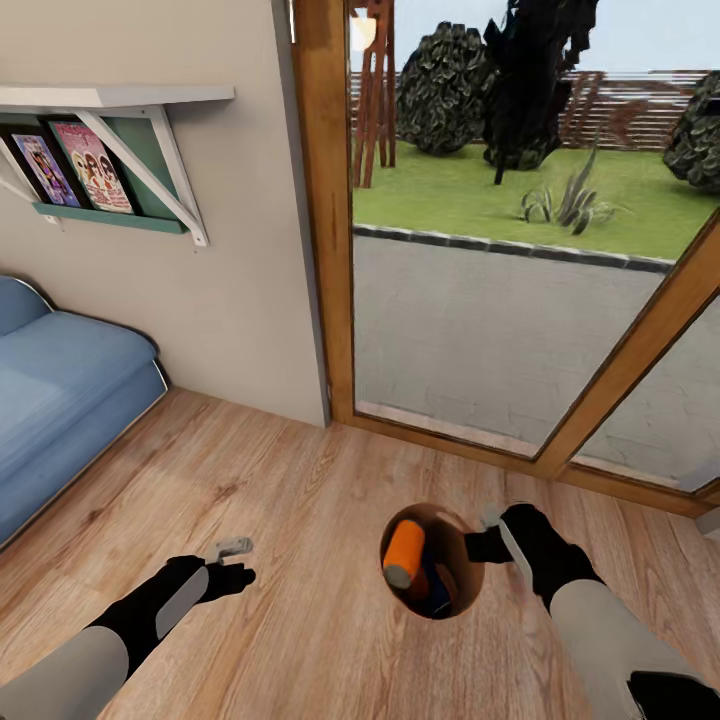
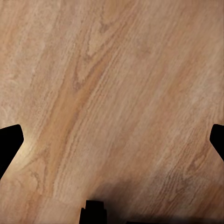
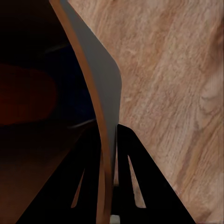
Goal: Put the three can of soda from the living room inside the tash can in the kitchen.
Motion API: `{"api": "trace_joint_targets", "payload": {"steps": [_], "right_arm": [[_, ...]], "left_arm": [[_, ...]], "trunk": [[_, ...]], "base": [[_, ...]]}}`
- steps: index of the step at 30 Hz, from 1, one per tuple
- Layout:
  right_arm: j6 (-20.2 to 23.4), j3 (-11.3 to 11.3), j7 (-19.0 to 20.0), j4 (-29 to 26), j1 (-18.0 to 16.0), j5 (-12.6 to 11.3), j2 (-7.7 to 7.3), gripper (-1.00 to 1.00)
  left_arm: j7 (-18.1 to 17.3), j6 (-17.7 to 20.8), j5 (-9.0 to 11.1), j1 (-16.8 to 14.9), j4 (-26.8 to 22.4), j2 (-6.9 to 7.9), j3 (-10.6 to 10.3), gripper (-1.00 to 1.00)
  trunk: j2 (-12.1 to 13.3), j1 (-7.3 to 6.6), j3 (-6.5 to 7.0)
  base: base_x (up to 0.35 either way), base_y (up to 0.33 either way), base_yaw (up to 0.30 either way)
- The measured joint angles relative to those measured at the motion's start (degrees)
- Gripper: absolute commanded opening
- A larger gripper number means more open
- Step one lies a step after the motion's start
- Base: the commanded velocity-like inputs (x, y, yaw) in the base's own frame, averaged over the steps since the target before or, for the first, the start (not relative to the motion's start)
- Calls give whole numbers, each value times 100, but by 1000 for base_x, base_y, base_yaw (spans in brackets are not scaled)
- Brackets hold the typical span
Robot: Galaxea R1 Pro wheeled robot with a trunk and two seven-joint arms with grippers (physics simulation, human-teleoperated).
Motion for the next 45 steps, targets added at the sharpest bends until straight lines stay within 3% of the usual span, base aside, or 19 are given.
{"api": "trace_joint_targets", "payload": {"steps": [2, 6, 9, 15, 19, 45], "right_arm": [[-35, -146, 139, 62, -3, 67, -66, -100], [-25, -386, 311, 153, -8, -127, -159, -100], [-48, -455, 385, 190, -10, 2, -252, -100], [-41, -484, 392, 224, -4, -88, -302, -100], [-77, -480, 375, 332, -1, 37, -307, -100], [-115, -425, 349, 418, -1, 29, -307, -100]], "left_arm": [[-3, -7, 0, 0, 1, 1, 0, 100], [-3, -18, 0, -1, 2, -4, -2, 100], [-1, -29, 0, 0, 1, -10, -1, 100], [-1, -86, 0, -1, 2, -15, 4, 100], [0, -104, 1, -1, 2, -15, 7, 100], [-9, -111, 9, -1, -59, -7, 4, 100]], "trunk": [[0, 0, 0], [0, 0, 1], [0, 0, 1], [0, 0, 1], [0, 0, 0], [0, 0, 1]], "base": [[0, 0, 0], [0, 0, 0], [0, 0, 0], [0, 0, 0], [0, 0, 0], [0, 0, 0]]}}
